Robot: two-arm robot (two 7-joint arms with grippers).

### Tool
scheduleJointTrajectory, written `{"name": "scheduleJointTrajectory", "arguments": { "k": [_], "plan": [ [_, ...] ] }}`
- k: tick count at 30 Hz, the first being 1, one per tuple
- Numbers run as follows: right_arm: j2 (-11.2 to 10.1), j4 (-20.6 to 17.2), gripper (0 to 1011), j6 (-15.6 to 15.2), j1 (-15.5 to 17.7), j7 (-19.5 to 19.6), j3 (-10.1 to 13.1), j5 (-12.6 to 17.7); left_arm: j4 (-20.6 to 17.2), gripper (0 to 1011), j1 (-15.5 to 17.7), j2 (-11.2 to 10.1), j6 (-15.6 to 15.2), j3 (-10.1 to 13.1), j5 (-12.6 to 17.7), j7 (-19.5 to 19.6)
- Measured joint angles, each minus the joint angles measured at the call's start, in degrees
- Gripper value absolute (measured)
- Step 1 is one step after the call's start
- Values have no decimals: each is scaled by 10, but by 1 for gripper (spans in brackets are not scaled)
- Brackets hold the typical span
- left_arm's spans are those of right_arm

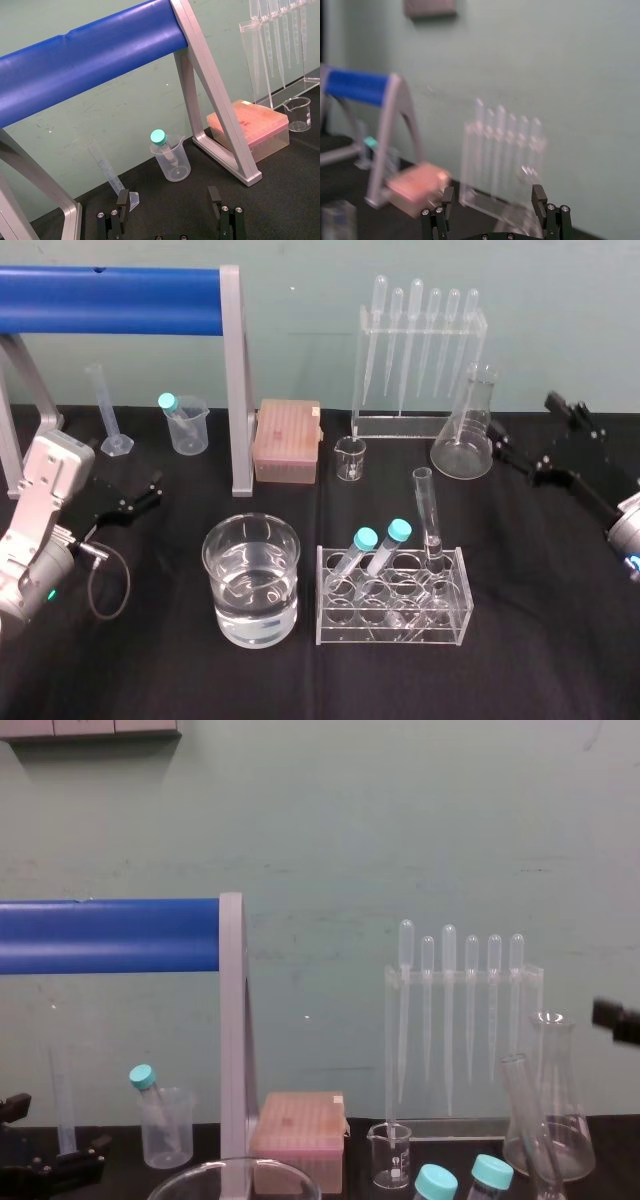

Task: Hold the test tube with one hand and immerse one end into the beaker, then return it to the test tube rack.

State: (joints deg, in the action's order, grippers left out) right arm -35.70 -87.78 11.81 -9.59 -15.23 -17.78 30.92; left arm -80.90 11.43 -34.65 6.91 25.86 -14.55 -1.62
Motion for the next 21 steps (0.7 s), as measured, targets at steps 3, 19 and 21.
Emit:
{"name": "scheduleJointTrajectory", "arguments": {
  "k": [3,19,21],
  "plan": [
    [-2,-13,1002,7,1,-33,8,23,0,1000,0,0,0,0,0,0],
    [-14,-42,1002,6,-3,-199,-7,63,0,1000,0,0,0,0,0,0],
    [-14,-40,1002,3,-3,-203,-9,63,0,1000,0,0,0,0,0,0]
  ]
}}
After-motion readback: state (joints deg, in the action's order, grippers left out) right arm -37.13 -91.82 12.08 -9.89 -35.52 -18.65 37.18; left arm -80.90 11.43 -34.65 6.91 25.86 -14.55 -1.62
